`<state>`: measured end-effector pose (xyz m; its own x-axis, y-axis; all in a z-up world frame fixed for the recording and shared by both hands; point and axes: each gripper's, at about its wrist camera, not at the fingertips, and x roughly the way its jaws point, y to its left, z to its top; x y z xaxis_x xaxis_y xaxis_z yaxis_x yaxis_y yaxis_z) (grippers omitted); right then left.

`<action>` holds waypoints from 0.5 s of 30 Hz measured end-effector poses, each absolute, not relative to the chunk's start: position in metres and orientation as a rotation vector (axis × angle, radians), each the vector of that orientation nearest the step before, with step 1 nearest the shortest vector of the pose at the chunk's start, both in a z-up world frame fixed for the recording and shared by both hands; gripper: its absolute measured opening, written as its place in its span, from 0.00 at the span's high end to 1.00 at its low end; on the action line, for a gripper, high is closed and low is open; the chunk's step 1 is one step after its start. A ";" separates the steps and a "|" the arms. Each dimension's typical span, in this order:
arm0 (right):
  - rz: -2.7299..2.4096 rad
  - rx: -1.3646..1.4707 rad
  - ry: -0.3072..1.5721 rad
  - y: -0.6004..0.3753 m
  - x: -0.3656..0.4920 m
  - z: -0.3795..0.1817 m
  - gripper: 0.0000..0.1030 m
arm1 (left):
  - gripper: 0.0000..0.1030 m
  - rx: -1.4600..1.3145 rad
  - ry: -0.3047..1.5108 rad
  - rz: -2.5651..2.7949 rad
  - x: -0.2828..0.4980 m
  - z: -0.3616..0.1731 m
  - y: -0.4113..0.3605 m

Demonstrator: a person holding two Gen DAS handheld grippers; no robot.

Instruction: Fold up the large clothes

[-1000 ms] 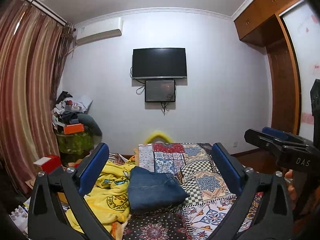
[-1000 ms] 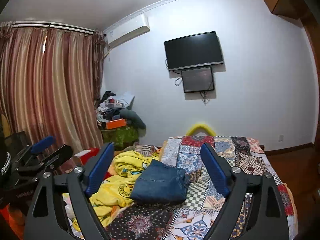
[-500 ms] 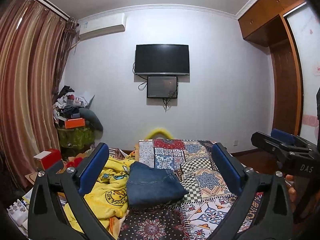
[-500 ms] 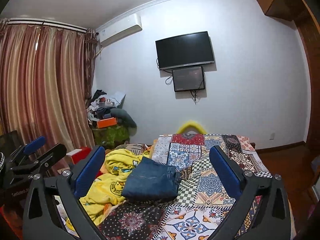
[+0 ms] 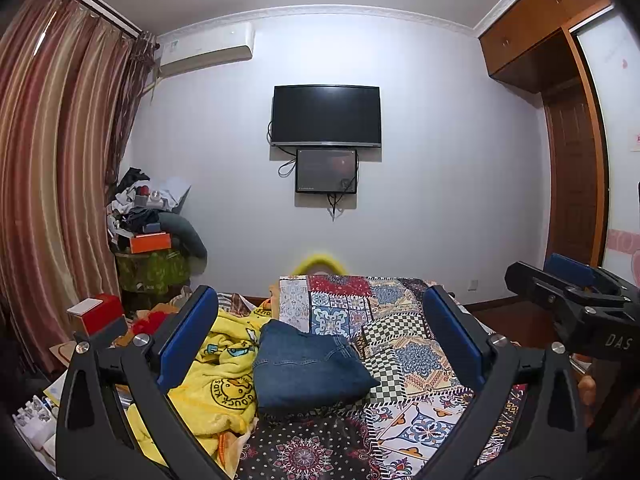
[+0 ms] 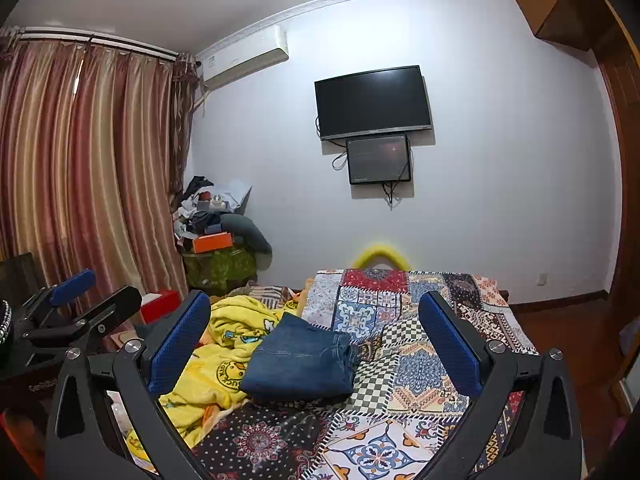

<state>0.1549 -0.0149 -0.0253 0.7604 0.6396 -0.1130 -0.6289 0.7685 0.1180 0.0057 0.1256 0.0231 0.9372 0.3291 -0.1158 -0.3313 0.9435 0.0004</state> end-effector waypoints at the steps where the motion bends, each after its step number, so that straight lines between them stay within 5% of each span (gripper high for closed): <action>1: 0.691 0.073 0.150 -0.014 0.154 -0.025 0.00 | 0.00 -0.021 0.117 0.337 0.006 0.023 0.126; 15: 0.700 0.065 0.167 -0.016 0.156 -0.024 0.00 | 0.00 -0.041 0.130 0.344 0.009 0.020 0.132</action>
<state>0.1560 -0.0164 -0.0241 0.7525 0.6455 -0.1307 -0.6351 0.7637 0.1156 0.0088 0.1321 0.0205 0.9332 0.3336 -0.1339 -0.3388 0.9407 -0.0177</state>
